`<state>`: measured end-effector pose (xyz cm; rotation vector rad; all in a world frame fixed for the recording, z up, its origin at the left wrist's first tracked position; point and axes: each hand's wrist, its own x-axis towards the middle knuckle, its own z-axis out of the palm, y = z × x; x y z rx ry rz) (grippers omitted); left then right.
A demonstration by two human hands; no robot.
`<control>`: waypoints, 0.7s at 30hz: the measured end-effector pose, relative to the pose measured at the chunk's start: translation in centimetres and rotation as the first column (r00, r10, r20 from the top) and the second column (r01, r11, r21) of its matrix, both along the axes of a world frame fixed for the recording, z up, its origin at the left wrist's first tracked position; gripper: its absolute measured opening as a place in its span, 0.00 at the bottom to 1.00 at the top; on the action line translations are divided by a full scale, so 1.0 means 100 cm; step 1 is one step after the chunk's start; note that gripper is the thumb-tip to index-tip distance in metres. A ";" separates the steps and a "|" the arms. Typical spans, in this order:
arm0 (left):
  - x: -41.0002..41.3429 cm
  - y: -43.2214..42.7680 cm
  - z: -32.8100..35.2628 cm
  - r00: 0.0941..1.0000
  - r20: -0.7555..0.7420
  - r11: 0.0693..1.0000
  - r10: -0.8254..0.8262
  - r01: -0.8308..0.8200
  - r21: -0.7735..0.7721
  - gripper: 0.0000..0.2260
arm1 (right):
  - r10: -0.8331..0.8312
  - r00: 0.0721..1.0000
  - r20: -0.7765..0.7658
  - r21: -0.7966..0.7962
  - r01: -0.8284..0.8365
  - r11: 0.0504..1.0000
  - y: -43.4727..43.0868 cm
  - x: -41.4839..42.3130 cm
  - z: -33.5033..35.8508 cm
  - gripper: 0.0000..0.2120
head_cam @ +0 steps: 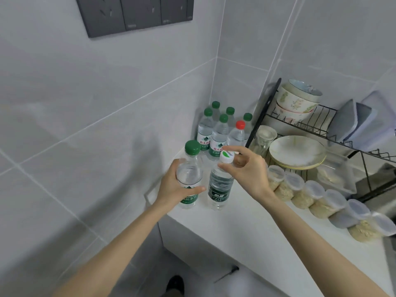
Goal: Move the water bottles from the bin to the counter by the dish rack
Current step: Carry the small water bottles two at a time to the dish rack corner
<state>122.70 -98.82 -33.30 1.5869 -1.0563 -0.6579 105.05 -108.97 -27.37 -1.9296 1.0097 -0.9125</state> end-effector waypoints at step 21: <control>0.053 -0.107 -0.081 0.983 -0.163 0.975 -0.081 0.112 0.190 0.37 | 0.018 0.998 -0.062 0.204 -0.005 0.979 -0.090 0.046 -0.037 0.18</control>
